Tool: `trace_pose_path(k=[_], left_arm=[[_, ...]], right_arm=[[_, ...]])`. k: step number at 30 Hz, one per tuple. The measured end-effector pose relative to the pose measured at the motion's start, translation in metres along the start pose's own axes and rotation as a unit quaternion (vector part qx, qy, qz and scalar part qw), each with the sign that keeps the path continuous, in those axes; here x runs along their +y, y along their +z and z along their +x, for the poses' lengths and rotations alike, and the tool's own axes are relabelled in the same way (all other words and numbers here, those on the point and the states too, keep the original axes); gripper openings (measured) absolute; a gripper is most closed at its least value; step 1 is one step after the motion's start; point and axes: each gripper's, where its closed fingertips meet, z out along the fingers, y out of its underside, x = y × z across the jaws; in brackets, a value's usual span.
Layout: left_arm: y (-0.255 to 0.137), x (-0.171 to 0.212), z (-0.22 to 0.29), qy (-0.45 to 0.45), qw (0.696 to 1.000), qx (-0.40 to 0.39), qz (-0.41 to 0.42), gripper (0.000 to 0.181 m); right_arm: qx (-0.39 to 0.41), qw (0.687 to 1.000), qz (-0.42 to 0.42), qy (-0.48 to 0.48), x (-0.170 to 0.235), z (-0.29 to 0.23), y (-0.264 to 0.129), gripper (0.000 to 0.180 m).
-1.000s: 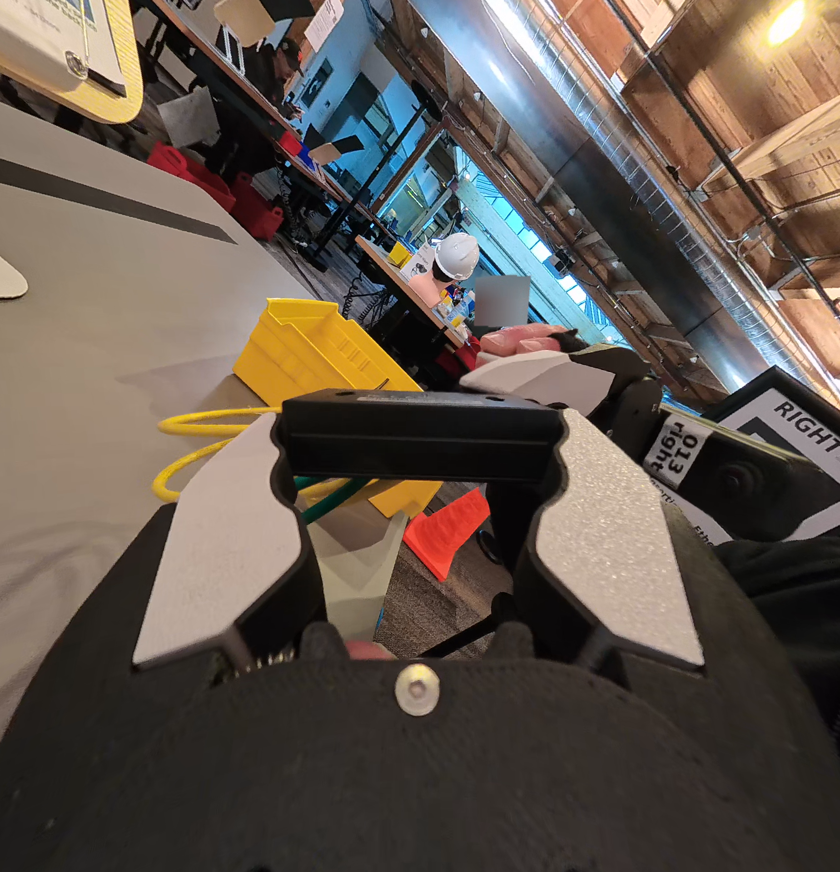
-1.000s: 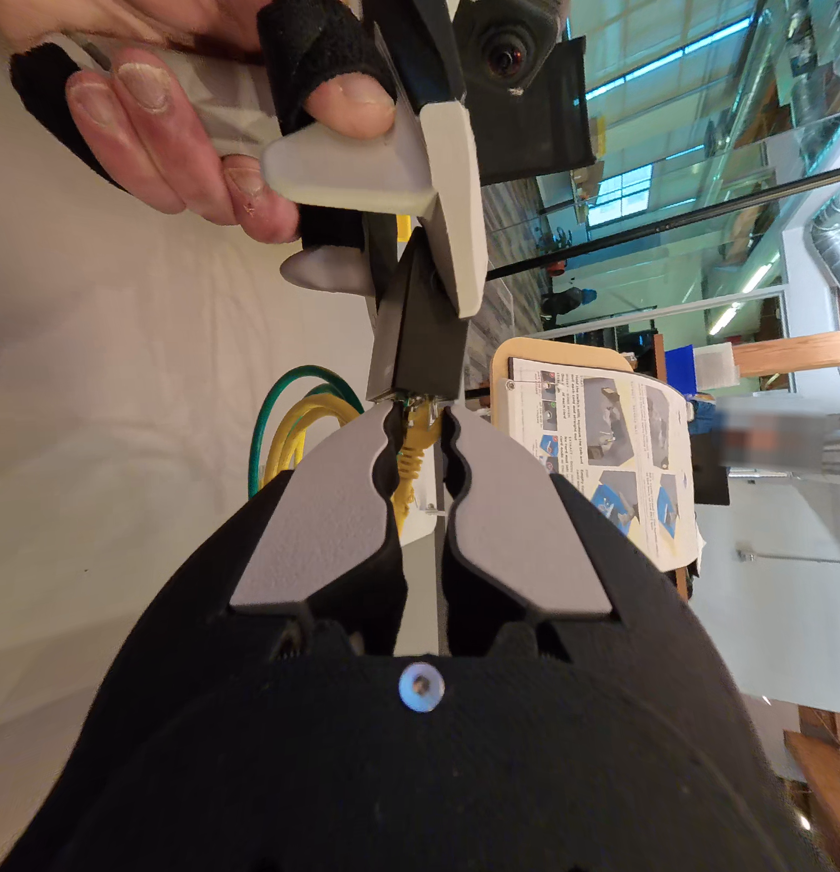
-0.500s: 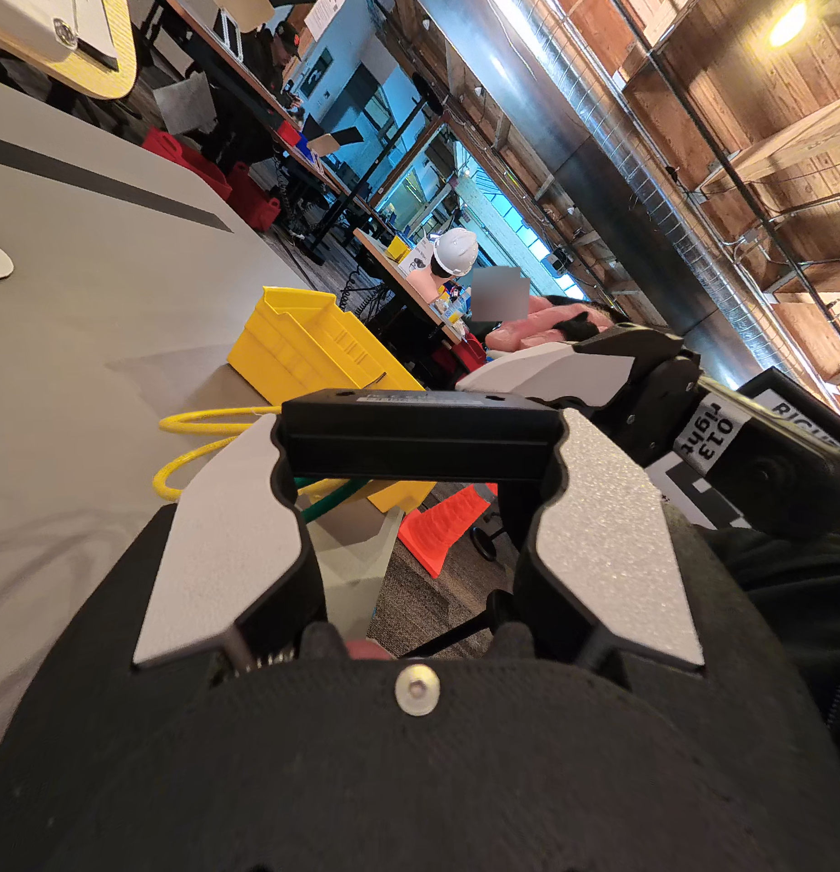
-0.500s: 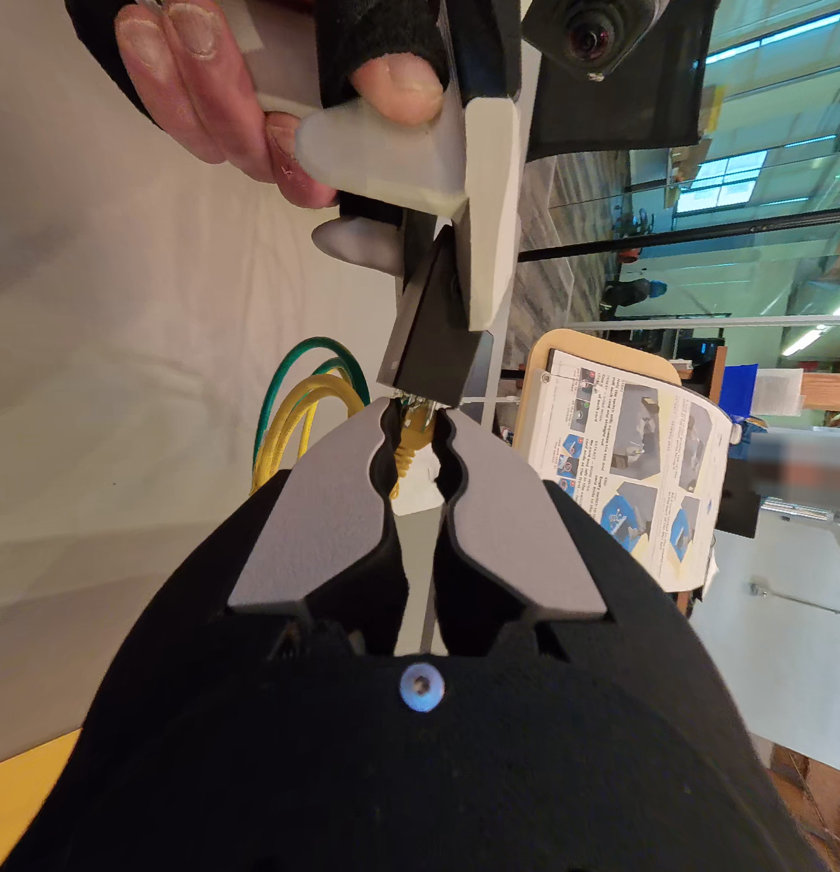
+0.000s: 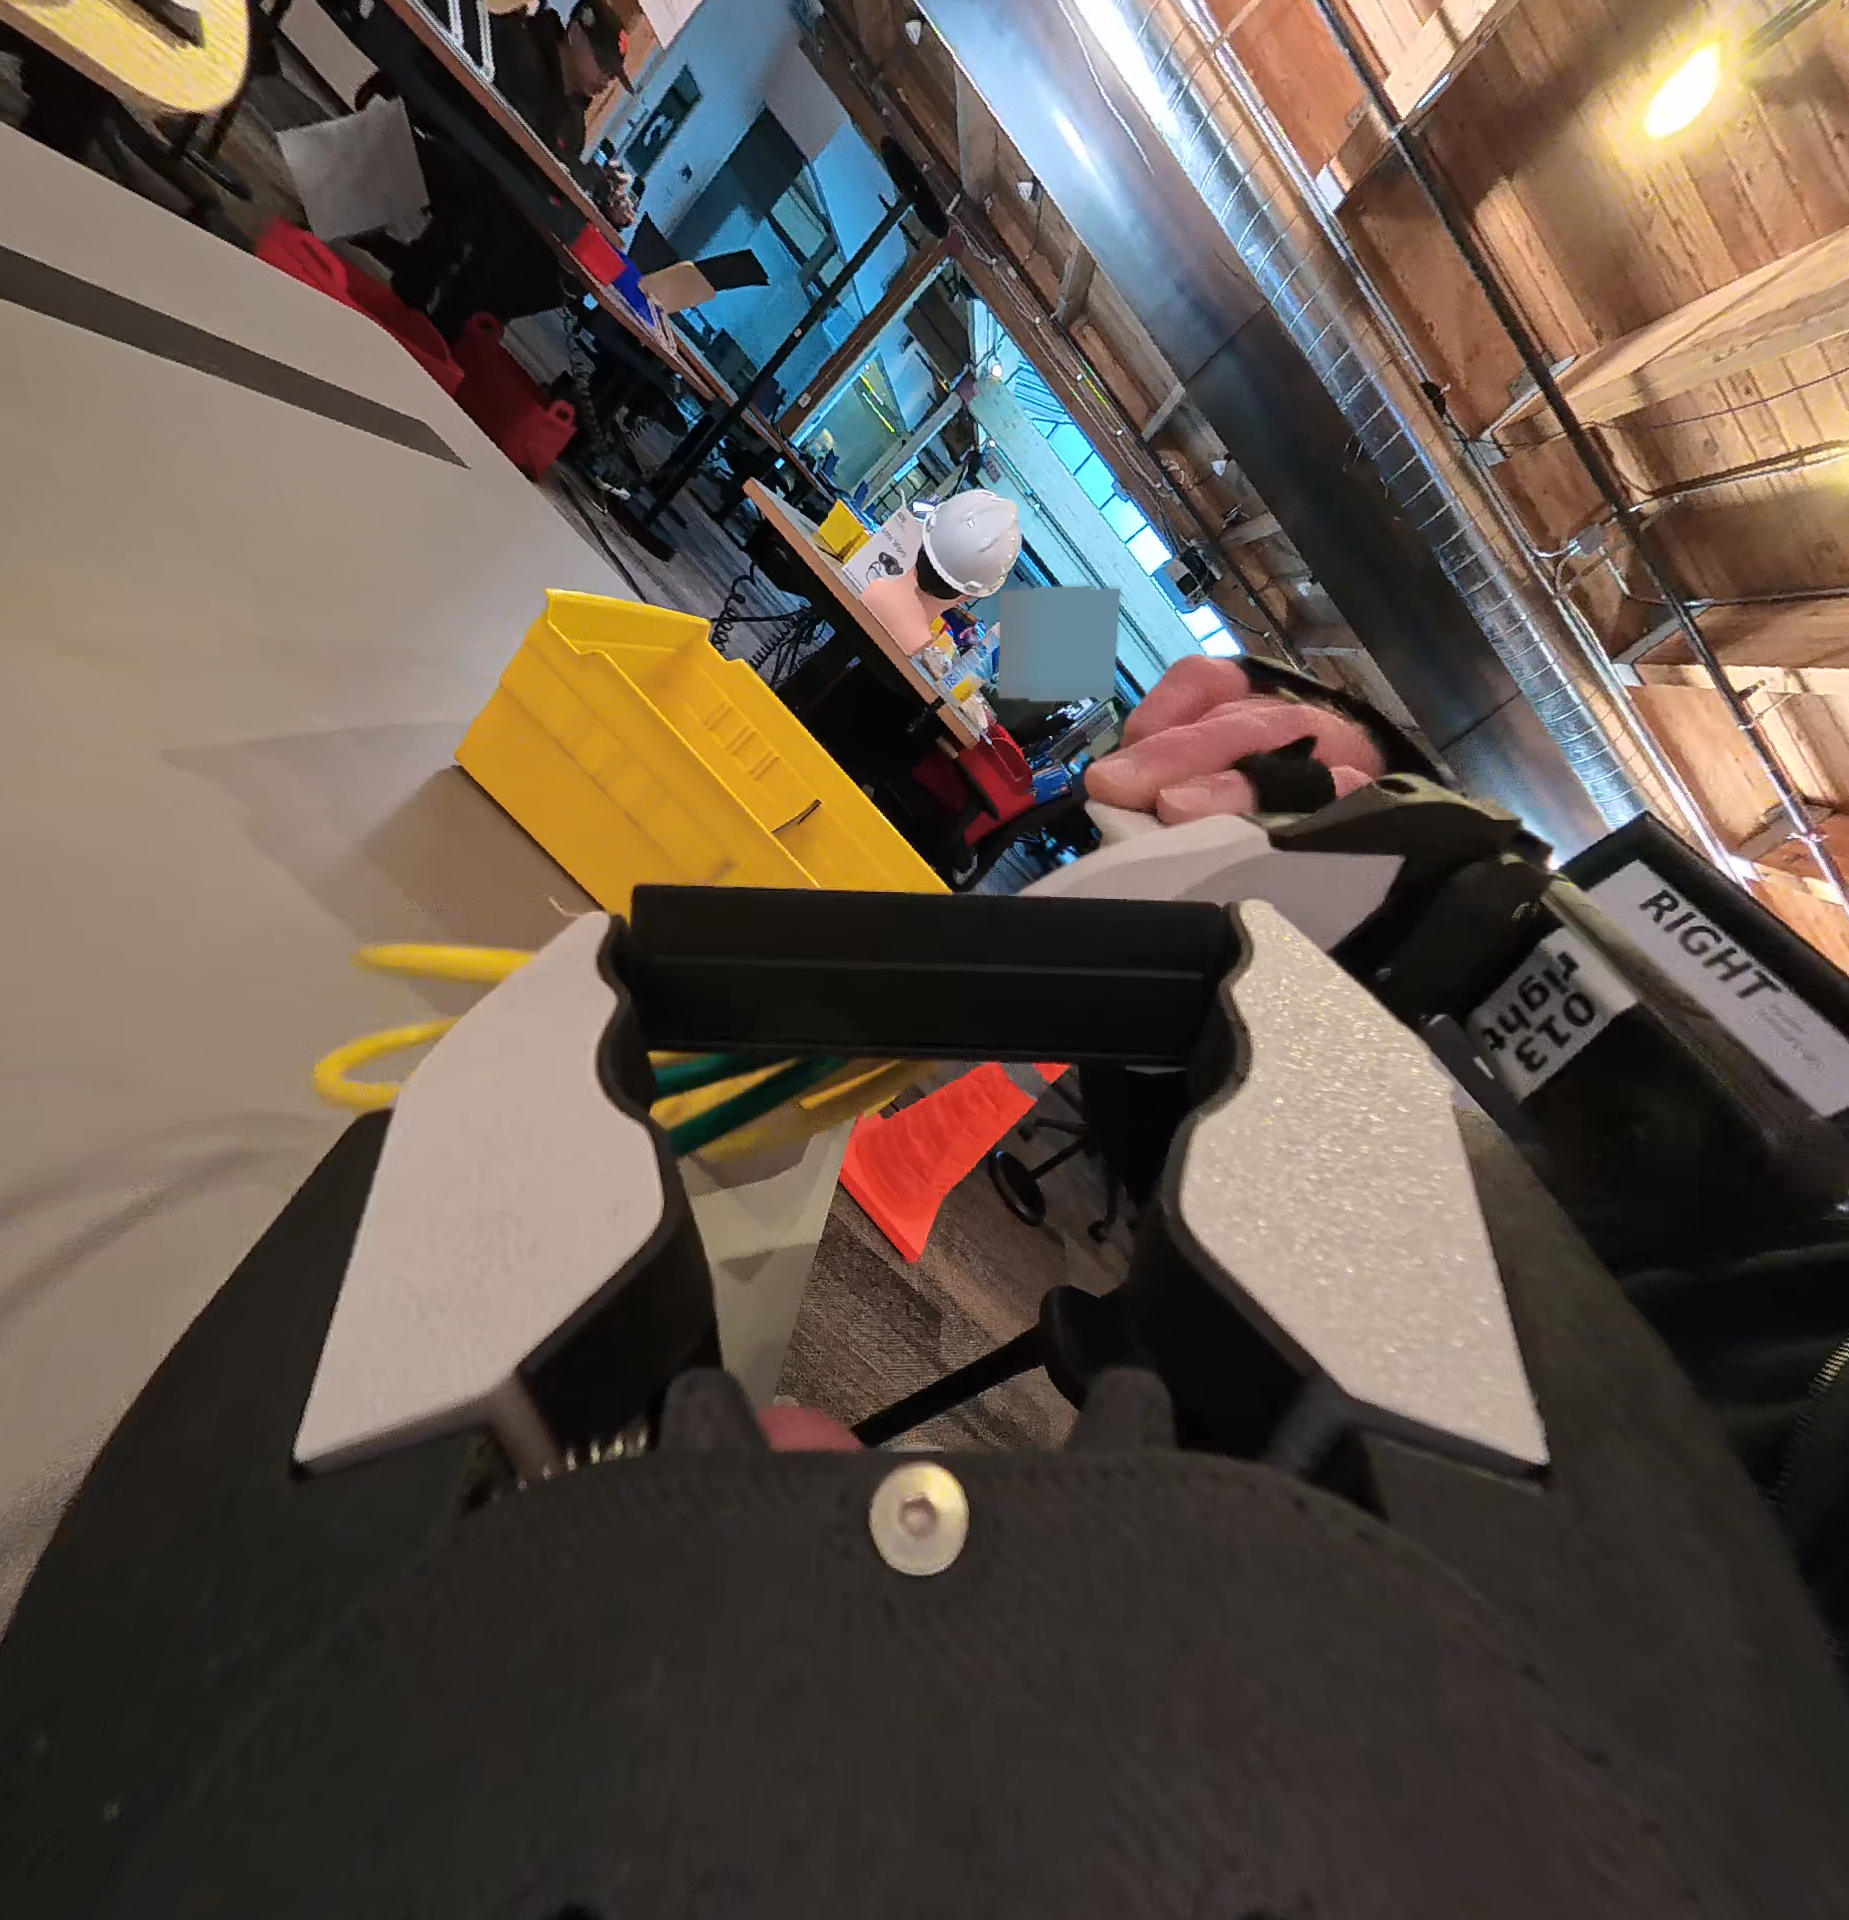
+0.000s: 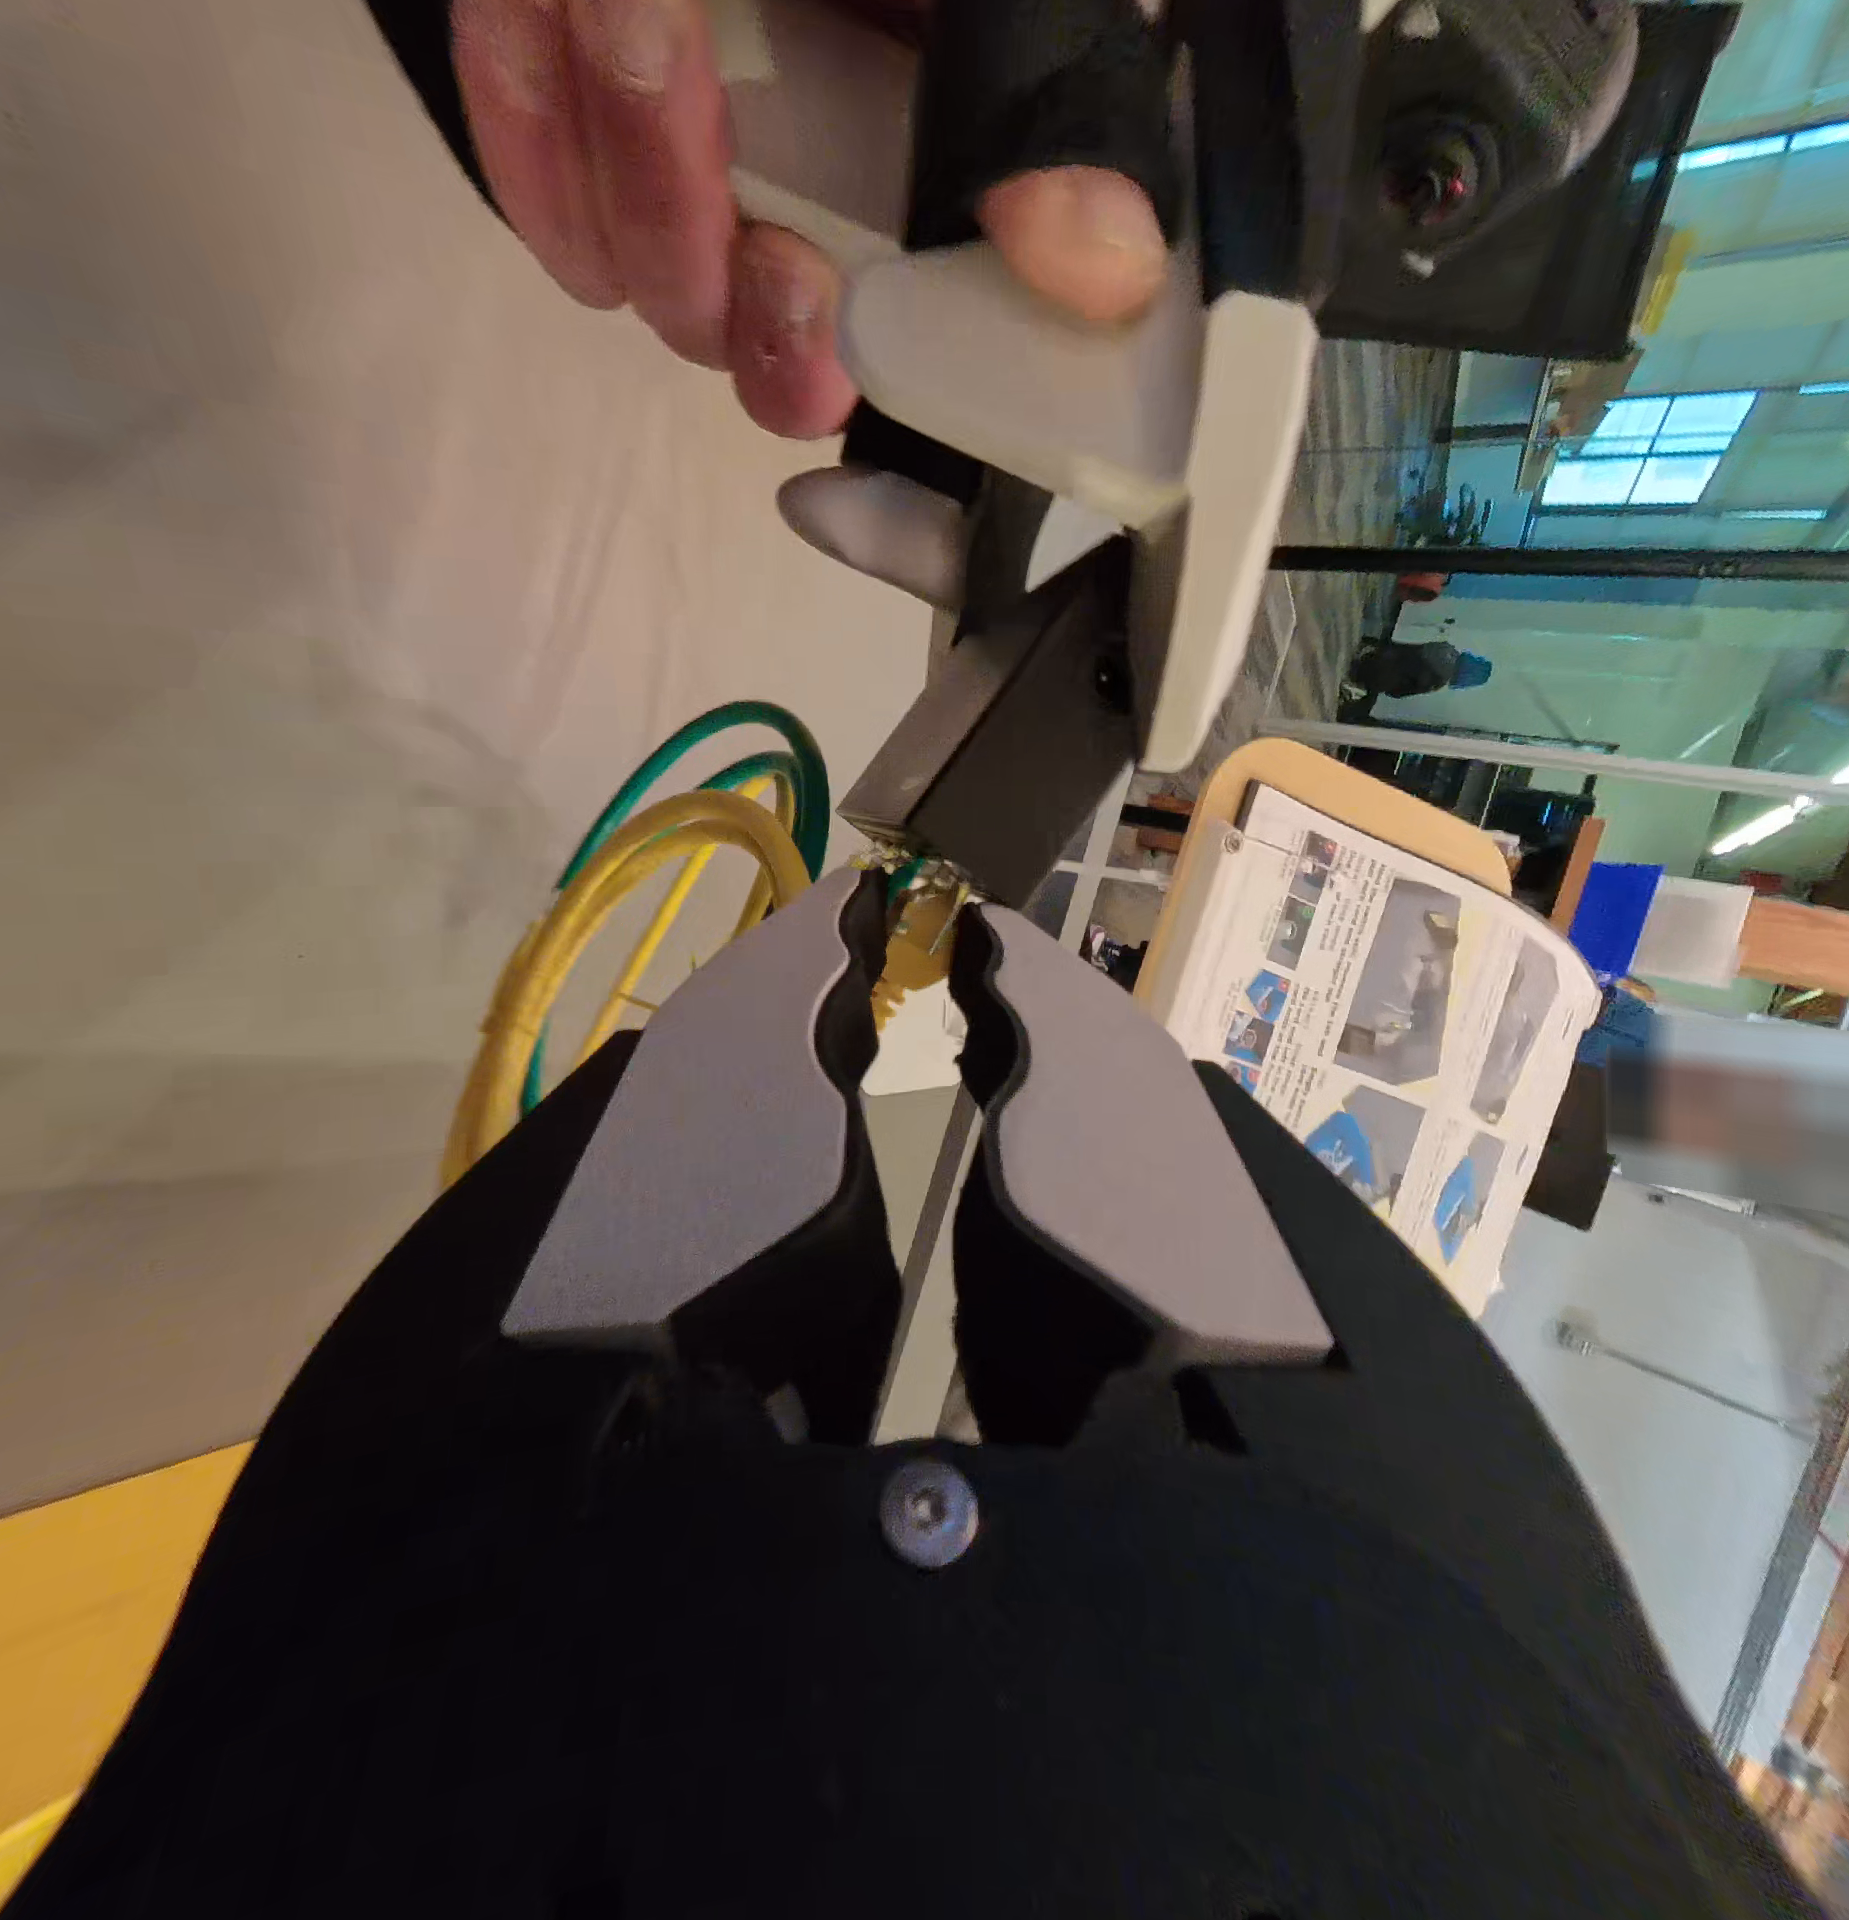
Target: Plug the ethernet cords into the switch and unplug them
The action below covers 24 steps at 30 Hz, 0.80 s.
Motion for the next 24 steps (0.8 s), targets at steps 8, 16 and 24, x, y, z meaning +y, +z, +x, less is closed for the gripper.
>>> trace_pose_path(k=[8,16,24], left_arm=[[-0.007,-0.021,0.003,0.044,0.998,-0.019,0.029,0.102],[-0.023,-0.034,-0.008,0.054,0.997,-0.036,0.033,0.102],[-0.04,-0.048,-0.023,0.08,0.993,-0.061,0.059,0.0]], right_arm=[[0.007,0.995,0.03,0.091,0.025,0.013,-0.016,0.011],[0.09,0.954,0.033,0.284,0.096,0.038,-0.069,0.012],[0.133,0.857,-0.003,0.498,0.2,-0.007,-0.119,0.012]])
